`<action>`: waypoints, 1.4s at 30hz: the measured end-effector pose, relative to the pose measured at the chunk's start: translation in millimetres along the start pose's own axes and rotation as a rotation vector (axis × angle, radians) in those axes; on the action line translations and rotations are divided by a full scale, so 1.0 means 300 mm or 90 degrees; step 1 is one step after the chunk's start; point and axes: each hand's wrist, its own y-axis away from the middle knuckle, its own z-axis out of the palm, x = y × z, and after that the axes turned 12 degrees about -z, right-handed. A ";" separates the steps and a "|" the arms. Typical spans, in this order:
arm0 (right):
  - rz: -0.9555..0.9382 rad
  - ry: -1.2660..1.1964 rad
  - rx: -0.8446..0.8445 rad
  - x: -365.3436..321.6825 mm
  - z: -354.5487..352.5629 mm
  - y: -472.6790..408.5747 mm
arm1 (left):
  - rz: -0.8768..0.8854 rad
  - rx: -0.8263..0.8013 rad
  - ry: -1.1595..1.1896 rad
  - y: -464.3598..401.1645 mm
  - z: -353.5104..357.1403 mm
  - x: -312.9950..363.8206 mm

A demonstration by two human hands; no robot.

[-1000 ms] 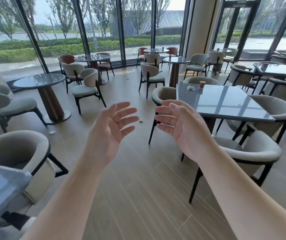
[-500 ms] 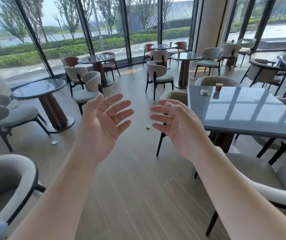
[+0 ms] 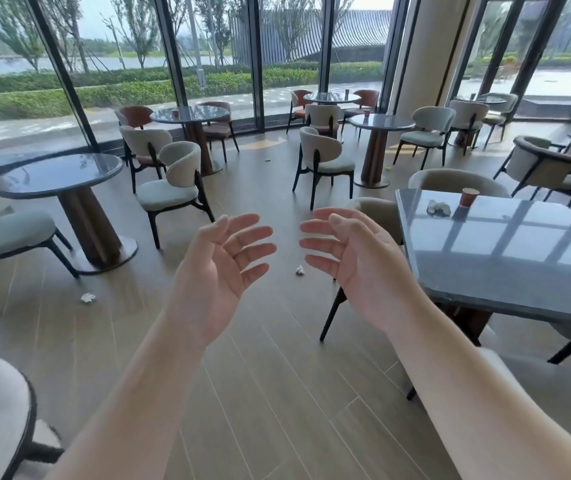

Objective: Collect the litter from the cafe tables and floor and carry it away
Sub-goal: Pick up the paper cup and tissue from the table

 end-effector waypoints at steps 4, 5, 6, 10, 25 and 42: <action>0.012 -0.005 0.010 0.143 0.135 -0.250 | -0.016 -0.009 0.011 -0.226 -0.188 0.112; 0.016 -0.005 0.011 0.173 0.173 -0.313 | -0.022 -0.011 0.014 -0.281 -0.231 0.144; 0.017 -0.003 0.011 0.200 0.208 -0.373 | -0.026 -0.014 0.017 -0.333 -0.269 0.176; 0.002 0.002 0.012 0.287 0.305 -0.579 | -0.028 -0.037 0.012 -0.526 -0.389 0.291; 0.010 -0.045 0.053 0.524 0.222 -1.106 | -0.075 -0.067 -0.012 -1.137 -0.529 0.347; -0.009 -0.065 0.126 0.651 -0.313 -1.970 | -0.106 -0.066 -0.075 -2.177 -0.259 0.343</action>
